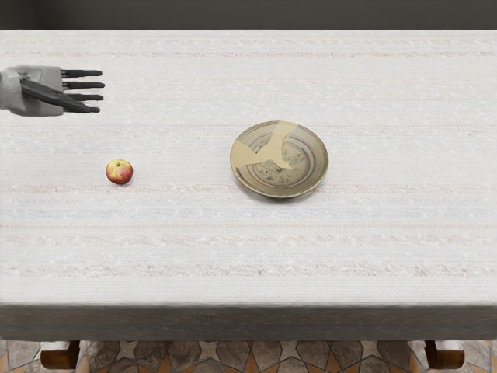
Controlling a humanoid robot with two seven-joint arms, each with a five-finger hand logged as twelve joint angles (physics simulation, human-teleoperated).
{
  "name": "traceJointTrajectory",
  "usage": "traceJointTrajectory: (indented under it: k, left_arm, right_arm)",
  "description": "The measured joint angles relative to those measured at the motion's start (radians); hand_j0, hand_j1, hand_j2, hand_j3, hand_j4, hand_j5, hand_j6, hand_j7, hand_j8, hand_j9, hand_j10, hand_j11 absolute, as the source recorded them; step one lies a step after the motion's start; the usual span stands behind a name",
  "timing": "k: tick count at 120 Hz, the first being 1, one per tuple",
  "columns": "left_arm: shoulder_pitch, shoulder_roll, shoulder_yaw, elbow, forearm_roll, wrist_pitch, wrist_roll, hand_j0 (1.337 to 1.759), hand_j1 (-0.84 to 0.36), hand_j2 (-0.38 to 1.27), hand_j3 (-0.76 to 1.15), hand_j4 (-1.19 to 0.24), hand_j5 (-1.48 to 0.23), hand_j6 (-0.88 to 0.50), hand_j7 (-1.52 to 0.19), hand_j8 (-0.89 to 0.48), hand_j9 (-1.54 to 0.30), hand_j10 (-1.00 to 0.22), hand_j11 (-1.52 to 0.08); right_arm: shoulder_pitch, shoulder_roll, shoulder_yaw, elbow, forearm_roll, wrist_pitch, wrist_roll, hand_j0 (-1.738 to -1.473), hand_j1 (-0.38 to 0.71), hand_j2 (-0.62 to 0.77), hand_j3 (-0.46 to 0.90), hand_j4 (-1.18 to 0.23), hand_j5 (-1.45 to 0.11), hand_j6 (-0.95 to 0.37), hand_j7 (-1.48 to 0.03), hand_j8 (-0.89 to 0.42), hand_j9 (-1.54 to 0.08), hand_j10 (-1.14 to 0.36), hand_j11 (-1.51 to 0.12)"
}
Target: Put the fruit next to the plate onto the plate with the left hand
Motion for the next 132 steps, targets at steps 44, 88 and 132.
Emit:
traceJointTrajectory:
  k: [44, 88, 132]
  left_arm:
    - [-0.089, -0.022, 0.1, -0.027, 0.036, -0.006, 0.019, 1.658, 0.35, 0.0, 0.0, 0.0, 0.0, 0.0, 0.0, 0.0, 0.0, 0.0, 0.0]
    - [-0.732, -0.421, 1.353, -0.243, 0.064, 0.349, -0.196, 1.658, 0.35, 0.0, 0.0, 0.0, 0.0, 0.0, 0.0, 0.0, 0.0, 0.0, 0.0]
    - [-0.673, -0.689, 1.605, -0.434, -0.019, 0.738, -0.211, 1.658, 0.32, 0.0, 0.0, -0.02, -0.03, -0.02, -0.03, -0.02, -0.03, -0.02, -0.03]
  right_arm:
    - [-0.002, 0.0, -0.006, -0.002, 0.0, 0.0, -0.002, -1.658, -0.33, 0.0, 0.0, -0.02, -0.02, -0.02, -0.02, -0.02, -0.02, -0.02, -0.02]
    - [-0.002, 0.0, -0.007, -0.002, 0.0, 0.0, -0.002, -1.658, -0.33, 0.0, 0.0, -0.02, -0.02, -0.02, -0.02, -0.02, -0.02, -0.02, -0.02]
    - [-0.002, 0.0, -0.007, -0.002, 0.0, 0.0, -0.002, -1.658, -0.33, 0.0, 0.0, -0.02, -0.02, -0.02, -0.02, -0.02, -0.02, -0.02, -0.02]
